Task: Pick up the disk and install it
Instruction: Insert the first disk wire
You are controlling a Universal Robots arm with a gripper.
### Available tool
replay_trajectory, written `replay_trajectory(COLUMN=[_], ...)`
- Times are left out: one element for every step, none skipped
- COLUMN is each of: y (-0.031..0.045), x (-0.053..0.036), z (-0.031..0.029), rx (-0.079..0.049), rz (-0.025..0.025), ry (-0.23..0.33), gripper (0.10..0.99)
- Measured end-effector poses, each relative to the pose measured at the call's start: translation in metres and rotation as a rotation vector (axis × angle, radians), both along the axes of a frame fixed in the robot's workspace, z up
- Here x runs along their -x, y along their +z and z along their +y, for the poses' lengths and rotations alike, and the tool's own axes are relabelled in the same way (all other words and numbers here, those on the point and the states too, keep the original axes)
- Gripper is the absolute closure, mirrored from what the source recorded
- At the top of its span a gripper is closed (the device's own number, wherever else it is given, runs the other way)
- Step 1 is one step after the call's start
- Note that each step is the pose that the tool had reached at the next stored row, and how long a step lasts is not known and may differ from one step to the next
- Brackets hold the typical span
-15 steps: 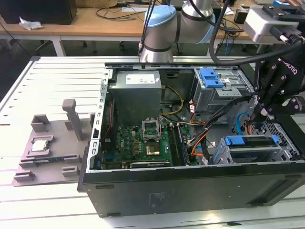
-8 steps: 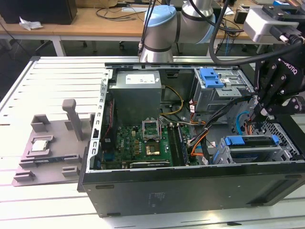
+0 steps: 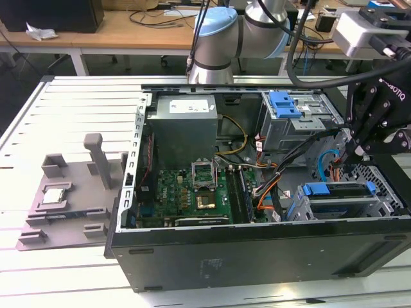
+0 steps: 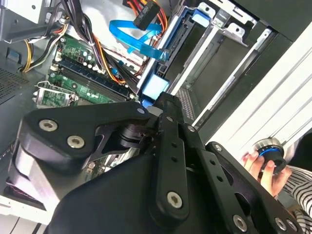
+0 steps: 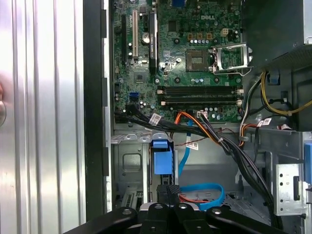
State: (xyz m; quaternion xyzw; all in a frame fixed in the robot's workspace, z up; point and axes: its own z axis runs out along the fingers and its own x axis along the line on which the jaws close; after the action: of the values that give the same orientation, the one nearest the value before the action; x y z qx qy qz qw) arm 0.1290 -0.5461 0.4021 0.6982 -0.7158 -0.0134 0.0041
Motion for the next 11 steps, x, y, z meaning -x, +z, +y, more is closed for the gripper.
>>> replay_trajectory(y=[-0.0001,-0.0002,-0.0003,-0.0004,-0.0006,-0.0007,-0.0009,-0.0012,-0.0017,-0.0022,-0.0027], x=[-0.0009,-0.0019,-0.0037,-0.0047,-0.0057,-0.0071,-0.0082,-0.0103,-0.0137,-0.0156,-0.018], z=[0.0,0.0,0.0,0.0,0.0,0.0,0.0,0.0,0.0,0.0001,0.0002], rx=[0.0,0.0,0.0,0.0,0.0,0.0,0.0,0.0,0.0,0.0,0.0], rz=[0.0,0.0,0.0,0.0,0.0,0.0,0.0,-0.0001,0.0001,0.0,0.0001], ry=[0.0,0.0,0.0,0.0,0.0,0.0,0.0,0.0,0.0,0.0,0.0], gripper=[0.98,0.98,0.98,0.98,0.98,0.98,0.98,0.98,0.98,0.98,0.98])
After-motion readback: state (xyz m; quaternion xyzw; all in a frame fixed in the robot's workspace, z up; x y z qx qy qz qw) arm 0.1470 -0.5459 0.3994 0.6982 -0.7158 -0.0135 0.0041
